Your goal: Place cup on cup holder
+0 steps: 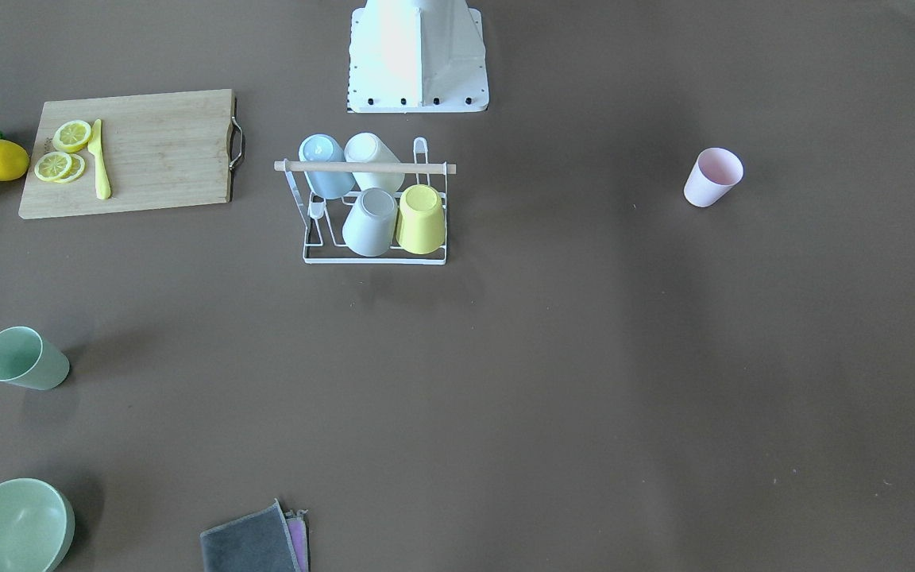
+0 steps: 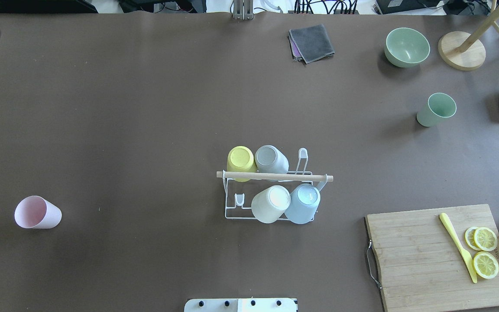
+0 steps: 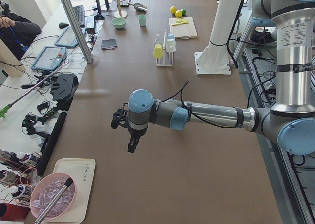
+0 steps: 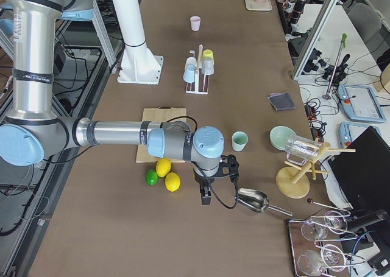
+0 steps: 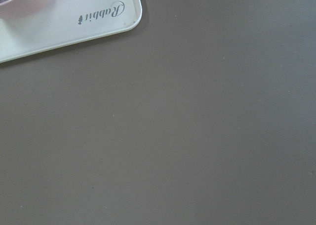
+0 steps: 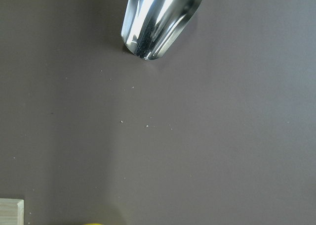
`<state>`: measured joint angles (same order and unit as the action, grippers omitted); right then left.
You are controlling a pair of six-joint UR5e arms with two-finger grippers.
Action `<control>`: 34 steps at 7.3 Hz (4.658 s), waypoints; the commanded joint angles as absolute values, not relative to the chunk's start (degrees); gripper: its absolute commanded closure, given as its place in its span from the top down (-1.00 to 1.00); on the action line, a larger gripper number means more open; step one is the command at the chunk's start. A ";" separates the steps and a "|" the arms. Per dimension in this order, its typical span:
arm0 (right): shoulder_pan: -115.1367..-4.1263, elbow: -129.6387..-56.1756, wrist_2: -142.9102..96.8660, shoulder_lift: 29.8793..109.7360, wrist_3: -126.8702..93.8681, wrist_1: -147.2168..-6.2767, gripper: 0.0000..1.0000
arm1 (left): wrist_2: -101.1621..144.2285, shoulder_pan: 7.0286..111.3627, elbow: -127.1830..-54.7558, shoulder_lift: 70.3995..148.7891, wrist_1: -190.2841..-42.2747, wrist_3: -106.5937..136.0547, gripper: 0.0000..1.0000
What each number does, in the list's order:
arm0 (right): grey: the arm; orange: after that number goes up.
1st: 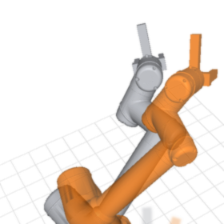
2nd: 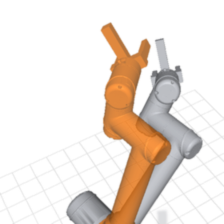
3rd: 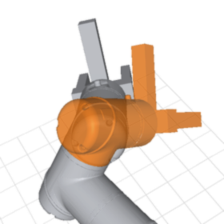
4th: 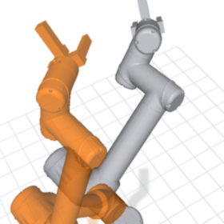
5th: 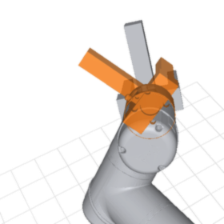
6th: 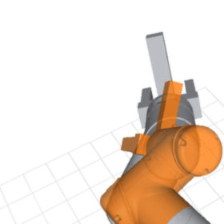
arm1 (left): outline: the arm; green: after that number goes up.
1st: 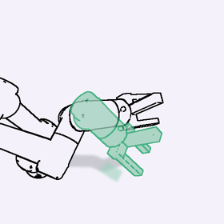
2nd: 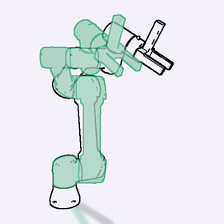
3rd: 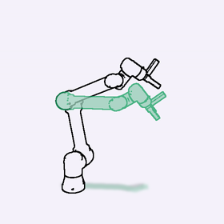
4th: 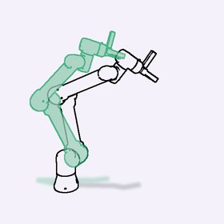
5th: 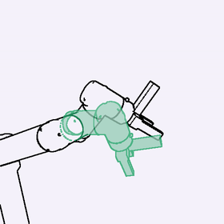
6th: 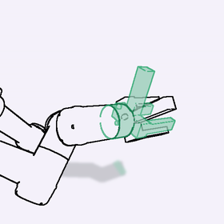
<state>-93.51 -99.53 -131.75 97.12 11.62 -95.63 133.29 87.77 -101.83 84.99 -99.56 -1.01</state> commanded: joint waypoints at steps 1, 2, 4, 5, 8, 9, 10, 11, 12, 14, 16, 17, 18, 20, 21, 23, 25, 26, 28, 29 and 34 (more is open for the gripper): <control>-93.52 -99.58 -131.84 96.95 11.78 -95.62 1.00 | 133.16 85.09 -102.39 88.13 -97.75 -0.53 0.98; -93.52 -99.58 -131.75 96.77 11.69 -95.62 1.00 | 132.81 83.95 -103.00 91.11 -93.64 -0.53 0.97; -93.52 -99.67 -131.66 96.50 11.69 -95.62 1.00 | 129.67 79.04 -103.01 96.92 -86.26 -0.96 0.97; -93.52 -99.58 -131.66 96.33 11.69 -95.62 1.00 | 125.98 76.23 -103.01 99.81 -82.48 -1.14 0.96; -89.40 -99.14 -129.48 94.76 11.25 -95.62 1.00 | 117.10 67.52 -102.92 109.04 -66.42 -3.77 0.96; -88.34 -99.14 -129.03 93.88 11.42 -95.71 1.00 | 114.72 64.28 -102.83 111.07 -61.14 -4.74 0.96; -87.29 -99.40 -128.94 93.43 11.95 -95.63 1.00 | 112.61 60.16 -102.66 112.40 -56.91 -5.01 0.96; -86.23 -100.01 -129.46 93.25 12.30 -95.63 1.00 | 109.37 56.12 -102.83 113.63 -52.60 -4.92 0.96; -84.05 -100.11 -129.72 91.95 11.78 -95.71 1.00 | 108.29 53.29 -102.83 115.38 -47.51 -4.92 0.96; -80.27 -100.37 -130.08 88.10 11.34 -96.32 1.00 | 104.97 45.04 -102.75 117.94 -39.94 -5.01 0.96; -74.99 -99.84 -129.47 82.38 11.34 -100.16 1.00 | 102.57 38.62 -102.40 118.39 -37.63 -7.89 0.96; -72.97 -99.84 -128.68 78.87 11.34 -104.72 1.00 | 102.48 35.63 -102.13 118.21 -36.23 -8.00 0.96; -71.21 -99.76 -127.28 75.62 11.34 -109.12 1.00 | 102.39 33.51 -102.04 118.39 -34.12 -8.43 0.96; -66.73 -96.97 -123.50 69.47 11.34 -114.67 1.00 | 101.09 29.81 -100.47 118.48 -32.69 -10.36 0.96; -65.58 -91.03 -123.23 64.56 11.42 -116.61 1.00 | 99.42 29.27 -100.37 118.65 -32.70 -11.33 0.96; -65.04 -78.00 -122.79 56.19 12.39 -116.63 1.00 | 95.13 29.44 -99.50 119.18 -32.61 -14.59 0.96; -62.68 -73.16 -118.93 53.02 12.74 -116.54 1.00 | 94.14 29.10 -97.21 118.83 -32.96 -14.59 0.96; -62.14 -67.21 -118.66 48.82 14.05 -116.54 1.00 | 93.78 28.22 -95.99 118.92 -33.05 -14.50 0.96; -60.40 -61.27 -116.21 44.83 15.55 -116.46 1.00 | 93.87 26.29 -95.54 119.00 -33.05 -14.50 0.96; -58.73 -59.69 -114.89 44.04 15.64 -116.37 1.00 | 93.95 25.58 -95.54 119.00 -32.96 -14.50 0.96; -56.17 -48.98 -106.96 39.48 27.33 -113.90 1.00 | 93.87 25.22 -95.62 116.99 -34.80 -14.50 0.96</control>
<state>-56.83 -51.24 -107.52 40.87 26.08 -113.38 93.94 24.93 -95.55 117.48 -34.29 -14.50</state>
